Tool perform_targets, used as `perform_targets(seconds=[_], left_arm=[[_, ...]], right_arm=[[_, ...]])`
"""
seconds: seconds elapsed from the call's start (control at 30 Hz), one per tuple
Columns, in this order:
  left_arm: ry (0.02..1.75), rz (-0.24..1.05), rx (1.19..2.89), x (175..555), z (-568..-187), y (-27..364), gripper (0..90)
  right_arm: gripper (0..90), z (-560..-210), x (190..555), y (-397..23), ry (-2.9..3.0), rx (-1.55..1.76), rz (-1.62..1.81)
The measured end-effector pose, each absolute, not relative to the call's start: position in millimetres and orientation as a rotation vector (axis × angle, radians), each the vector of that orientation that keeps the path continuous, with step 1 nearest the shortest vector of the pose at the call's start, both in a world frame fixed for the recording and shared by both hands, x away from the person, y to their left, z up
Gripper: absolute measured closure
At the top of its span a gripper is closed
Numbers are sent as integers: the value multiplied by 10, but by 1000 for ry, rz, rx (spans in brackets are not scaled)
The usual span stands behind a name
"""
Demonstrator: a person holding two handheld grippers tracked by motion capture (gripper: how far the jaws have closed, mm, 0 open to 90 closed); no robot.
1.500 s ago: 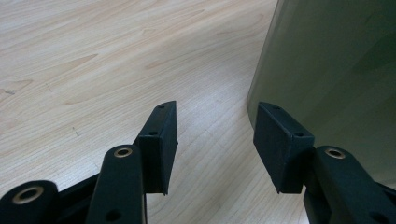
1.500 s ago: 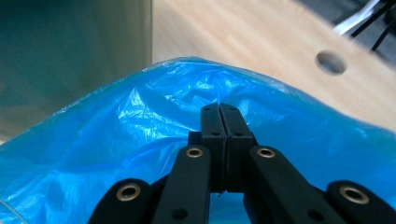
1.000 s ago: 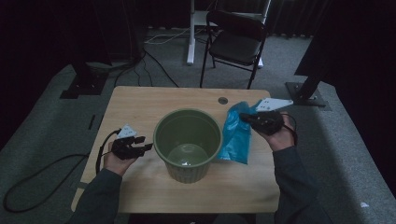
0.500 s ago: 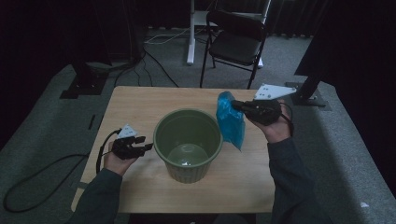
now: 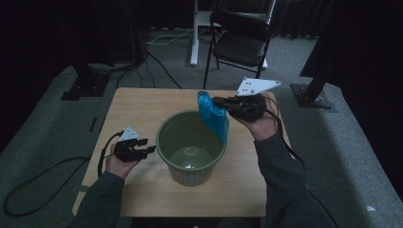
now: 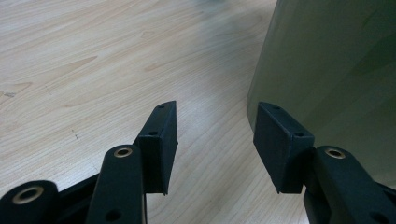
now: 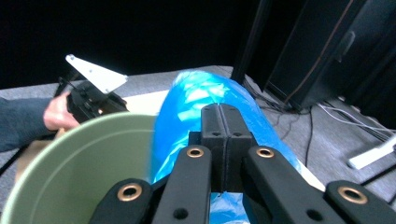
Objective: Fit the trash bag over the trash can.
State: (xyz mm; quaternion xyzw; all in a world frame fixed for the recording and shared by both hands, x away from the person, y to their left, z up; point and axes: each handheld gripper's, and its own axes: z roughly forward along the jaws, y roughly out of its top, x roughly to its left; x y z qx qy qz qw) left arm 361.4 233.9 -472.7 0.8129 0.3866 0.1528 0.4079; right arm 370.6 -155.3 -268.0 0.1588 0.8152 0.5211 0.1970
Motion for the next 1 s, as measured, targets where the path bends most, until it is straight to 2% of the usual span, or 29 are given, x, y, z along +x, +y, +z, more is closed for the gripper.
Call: perform_targets(seconds=[0.33, 0.6, 1.0], left_arm=[[971, 385, 2051, 3614, -4726, 2338, 493], [970, 388, 2048, 3611, -4721, 2343, 493], [970, 388, 2055, 3612, -4723, 2333, 492]], right_arm=[[899, -2736, 3647, -1409, 2314, 399, 1480], [898, -3014, 3611, -1202, 2356, 374, 1370], [898, -3486, 3639, -1149, 2486, 436, 1299]])
